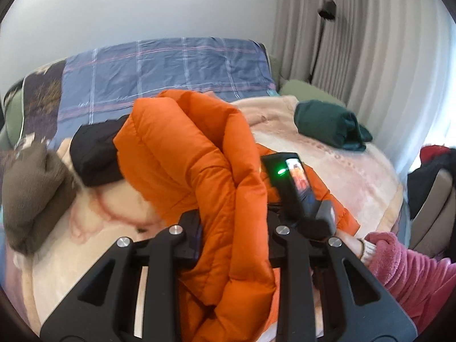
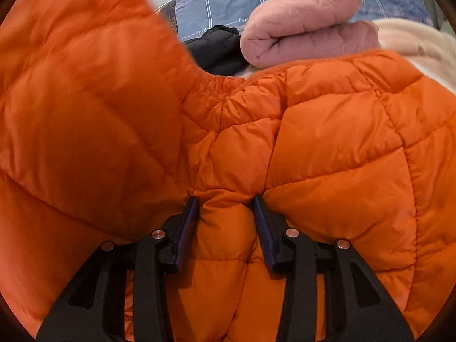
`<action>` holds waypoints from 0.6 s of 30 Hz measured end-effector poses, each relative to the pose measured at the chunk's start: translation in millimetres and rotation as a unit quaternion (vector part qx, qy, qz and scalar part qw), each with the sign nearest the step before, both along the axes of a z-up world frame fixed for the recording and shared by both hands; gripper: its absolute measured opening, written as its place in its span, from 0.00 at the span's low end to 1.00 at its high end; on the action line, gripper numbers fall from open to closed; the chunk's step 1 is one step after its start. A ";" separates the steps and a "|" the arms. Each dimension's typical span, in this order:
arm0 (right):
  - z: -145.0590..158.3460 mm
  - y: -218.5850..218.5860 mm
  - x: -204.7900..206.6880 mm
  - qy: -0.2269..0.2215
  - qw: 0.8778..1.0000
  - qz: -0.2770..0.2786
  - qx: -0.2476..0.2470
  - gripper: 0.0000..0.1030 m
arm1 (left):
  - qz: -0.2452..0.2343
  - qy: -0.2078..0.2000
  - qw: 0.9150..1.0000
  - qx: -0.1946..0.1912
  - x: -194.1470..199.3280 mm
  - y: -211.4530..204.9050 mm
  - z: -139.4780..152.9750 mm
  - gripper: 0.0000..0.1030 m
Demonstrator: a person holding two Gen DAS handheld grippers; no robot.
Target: Fold large clothes
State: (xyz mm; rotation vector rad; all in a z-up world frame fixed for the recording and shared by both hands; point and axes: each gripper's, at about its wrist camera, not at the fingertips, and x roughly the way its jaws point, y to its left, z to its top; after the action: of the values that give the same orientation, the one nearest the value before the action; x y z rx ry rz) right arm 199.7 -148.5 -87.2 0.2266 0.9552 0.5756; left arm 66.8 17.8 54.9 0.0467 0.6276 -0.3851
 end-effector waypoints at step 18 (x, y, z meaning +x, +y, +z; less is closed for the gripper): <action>-25.8 -159.7 -63.5 0.030 0.984 -0.109 0.139 0.37 | -0.053 0.010 0.994 0.092 31.1 -127.6 -16.5 0.32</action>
State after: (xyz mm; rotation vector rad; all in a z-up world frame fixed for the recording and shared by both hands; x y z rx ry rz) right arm 136.2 -308.2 -113.0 0.5935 0.8934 0.5008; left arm 97.9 -109.8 38.4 0.2532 0.6809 -0.4300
